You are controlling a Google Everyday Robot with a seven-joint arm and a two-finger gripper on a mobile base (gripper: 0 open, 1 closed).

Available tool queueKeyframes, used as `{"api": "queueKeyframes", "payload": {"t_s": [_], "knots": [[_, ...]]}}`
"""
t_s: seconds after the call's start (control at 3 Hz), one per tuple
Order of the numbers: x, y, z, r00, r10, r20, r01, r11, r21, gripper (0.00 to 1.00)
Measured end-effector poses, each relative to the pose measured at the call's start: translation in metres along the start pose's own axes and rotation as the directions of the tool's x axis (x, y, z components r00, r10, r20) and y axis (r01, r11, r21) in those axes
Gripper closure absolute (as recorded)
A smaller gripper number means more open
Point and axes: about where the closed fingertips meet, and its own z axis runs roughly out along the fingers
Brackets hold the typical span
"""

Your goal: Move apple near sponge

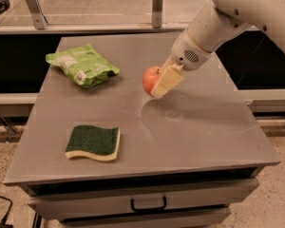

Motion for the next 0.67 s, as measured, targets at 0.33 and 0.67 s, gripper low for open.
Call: {"api": "queueKeyframes", "payload": {"t_s": [0.33,0.67], "knots": [[-0.016,0.038,0.010,0.998,-0.061,0.014,0.062,0.9965,-0.056,1.00],[-0.026,0.073,0.029,0.992,-0.129,0.006,0.129,0.9861,-0.105,0.97]]}}
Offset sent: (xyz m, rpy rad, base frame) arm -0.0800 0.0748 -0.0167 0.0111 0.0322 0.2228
